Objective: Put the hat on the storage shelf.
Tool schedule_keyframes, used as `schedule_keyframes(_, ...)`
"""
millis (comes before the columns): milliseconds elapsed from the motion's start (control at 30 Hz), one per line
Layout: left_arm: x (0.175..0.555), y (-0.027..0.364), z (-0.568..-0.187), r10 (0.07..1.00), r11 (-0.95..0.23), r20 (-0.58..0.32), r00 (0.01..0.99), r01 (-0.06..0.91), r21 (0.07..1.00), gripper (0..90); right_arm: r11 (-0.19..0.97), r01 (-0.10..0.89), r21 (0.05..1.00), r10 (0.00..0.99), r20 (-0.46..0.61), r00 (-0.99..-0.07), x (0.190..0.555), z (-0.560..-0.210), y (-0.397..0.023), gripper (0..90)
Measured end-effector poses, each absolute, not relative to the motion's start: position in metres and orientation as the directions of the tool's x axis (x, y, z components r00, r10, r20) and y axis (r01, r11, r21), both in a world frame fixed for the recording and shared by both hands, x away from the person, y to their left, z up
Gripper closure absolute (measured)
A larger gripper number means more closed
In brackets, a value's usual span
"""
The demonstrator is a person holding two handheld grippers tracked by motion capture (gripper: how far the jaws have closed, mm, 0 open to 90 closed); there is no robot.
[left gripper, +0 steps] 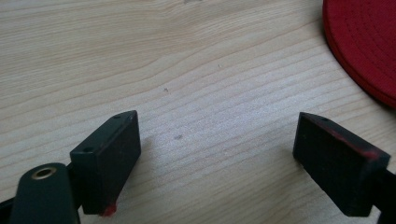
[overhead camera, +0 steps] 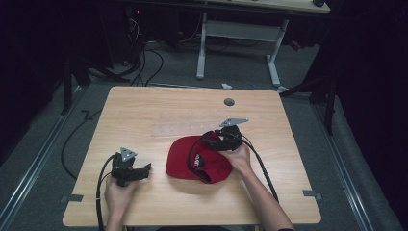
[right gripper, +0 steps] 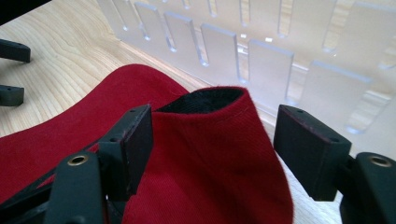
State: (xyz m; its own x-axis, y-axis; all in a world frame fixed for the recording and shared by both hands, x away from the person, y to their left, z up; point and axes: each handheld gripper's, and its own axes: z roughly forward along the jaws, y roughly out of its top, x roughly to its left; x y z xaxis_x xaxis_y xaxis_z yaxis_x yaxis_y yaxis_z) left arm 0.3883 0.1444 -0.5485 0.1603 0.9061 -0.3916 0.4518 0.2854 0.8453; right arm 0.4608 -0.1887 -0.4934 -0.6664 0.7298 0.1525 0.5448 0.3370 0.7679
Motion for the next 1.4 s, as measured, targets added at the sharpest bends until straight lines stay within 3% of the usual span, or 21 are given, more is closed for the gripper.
schedule_keyframes(467, 0.389, 0.144, -0.548, 0.905, 0.293, -0.396, 0.155, 0.449, 0.844, 15.1, 0.350, 0.592, 0.726, 0.669, 0.248, -0.701, 0.477, -0.517, -0.189, 42.4)
schedule_keyframes(933, 0.389, 0.143, -0.548, 0.905, 0.293, -0.396, 0.154, 0.448, 0.845, 15.0, 0.376, 0.541, 0.752, 0.603, 0.244, -0.759, 0.471, -0.516, -0.203, 80.3)
schedule_keyframes(1400, 0.388, 0.143, -0.548, 0.907, 0.290, -0.392, 0.151, 0.449, 0.845, 15.2, 0.364, 0.512, 0.778, 0.576, 0.244, -0.780, 0.450, -0.490, -0.210, 84.3)
